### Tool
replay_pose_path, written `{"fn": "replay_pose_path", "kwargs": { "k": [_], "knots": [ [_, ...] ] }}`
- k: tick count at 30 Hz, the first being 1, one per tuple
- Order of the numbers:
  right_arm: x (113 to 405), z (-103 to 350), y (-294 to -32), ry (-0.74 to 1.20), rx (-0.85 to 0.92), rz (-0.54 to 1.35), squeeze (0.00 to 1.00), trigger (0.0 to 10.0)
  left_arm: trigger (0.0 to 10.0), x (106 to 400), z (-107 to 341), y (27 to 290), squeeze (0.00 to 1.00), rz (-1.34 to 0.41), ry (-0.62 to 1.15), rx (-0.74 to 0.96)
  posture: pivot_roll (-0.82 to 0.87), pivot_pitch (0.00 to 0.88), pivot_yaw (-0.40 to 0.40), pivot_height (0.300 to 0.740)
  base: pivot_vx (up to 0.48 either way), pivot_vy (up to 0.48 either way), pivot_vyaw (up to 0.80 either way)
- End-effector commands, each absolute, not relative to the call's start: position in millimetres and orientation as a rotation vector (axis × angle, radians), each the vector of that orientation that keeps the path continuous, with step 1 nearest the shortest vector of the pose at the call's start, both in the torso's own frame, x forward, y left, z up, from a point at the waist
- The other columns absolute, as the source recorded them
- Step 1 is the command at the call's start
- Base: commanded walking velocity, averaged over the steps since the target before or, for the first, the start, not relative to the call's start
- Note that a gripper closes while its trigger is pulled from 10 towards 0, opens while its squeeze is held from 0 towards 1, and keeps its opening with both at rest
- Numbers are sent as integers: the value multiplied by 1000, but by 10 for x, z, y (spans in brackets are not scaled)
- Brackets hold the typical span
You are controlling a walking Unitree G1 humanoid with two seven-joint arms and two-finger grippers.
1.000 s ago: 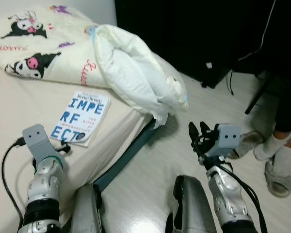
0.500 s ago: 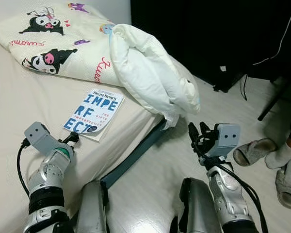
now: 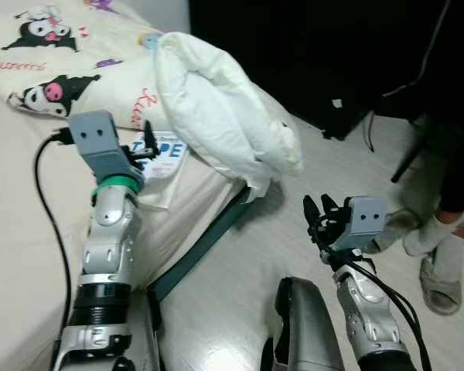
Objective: Clean up the room
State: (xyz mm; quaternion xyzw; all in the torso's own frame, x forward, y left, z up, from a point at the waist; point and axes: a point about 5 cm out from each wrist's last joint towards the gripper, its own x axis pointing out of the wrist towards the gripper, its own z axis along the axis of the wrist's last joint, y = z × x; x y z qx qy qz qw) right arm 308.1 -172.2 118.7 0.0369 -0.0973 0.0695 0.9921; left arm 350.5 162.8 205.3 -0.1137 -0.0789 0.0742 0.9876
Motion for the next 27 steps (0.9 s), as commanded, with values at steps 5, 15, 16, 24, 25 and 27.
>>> {"fn": "replay_pose_path", "kwargs": {
  "k": [5,15,16,24,25,27],
  "knots": [
    [3043,1138,-1718,-175,81,134,0,10000,10000,3517,1385,1657,0,245,238,-251,-13,186,28,500,0,0,0],
    [3051,1145,-1715,-176,80,135,0,10000,10000,3582,1265,1860,0,395,230,-496,-20,185,25,500,0,0,0],
    [3050,1146,-1719,-176,80,134,0,10000,10000,3588,1310,1897,0,404,205,-465,-20,185,25,500,0,0,0],
    [3050,1136,-1704,-173,82,134,0,10000,10000,3581,1247,1868,0,416,249,-349,-20,185,25,500,0,0,0],
    [3052,1139,-1699,-173,84,135,0,10000,10000,3585,1219,1859,0,426,243,-331,-24,188,24,500,0,0,0],
    [3051,1139,-1696,-172,84,137,0,10000,10000,3579,1180,1841,0,431,247,-301,-24,188,24,500,0,0,0]
  ]
}}
